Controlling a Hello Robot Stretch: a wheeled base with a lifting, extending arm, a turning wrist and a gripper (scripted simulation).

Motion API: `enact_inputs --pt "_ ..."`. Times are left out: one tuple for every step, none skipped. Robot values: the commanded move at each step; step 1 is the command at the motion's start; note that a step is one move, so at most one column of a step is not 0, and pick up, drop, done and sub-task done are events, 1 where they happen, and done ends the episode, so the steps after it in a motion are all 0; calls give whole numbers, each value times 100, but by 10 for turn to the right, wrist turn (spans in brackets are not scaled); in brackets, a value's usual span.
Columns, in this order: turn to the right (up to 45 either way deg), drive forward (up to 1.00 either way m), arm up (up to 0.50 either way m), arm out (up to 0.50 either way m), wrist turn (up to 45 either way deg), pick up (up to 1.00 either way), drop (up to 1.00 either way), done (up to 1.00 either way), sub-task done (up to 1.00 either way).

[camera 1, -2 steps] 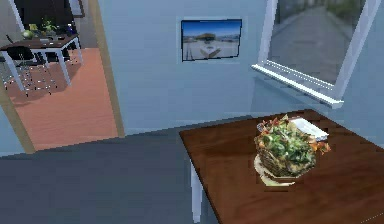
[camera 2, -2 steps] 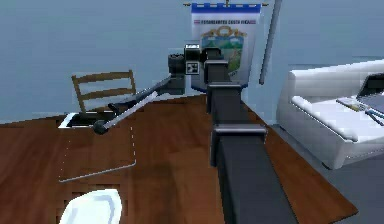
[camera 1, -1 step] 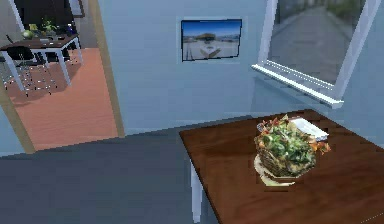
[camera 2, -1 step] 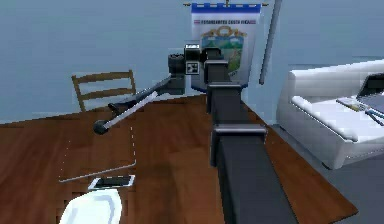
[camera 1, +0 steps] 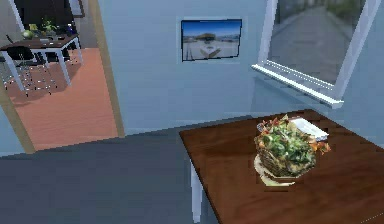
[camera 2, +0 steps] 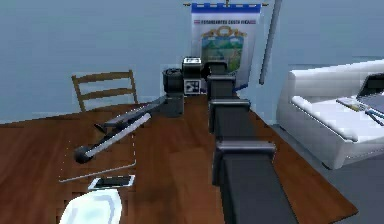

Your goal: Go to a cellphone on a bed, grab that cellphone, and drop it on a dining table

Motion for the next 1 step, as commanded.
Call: enact_inputs --pt "0 0 0 0 0 0 0 100 0"
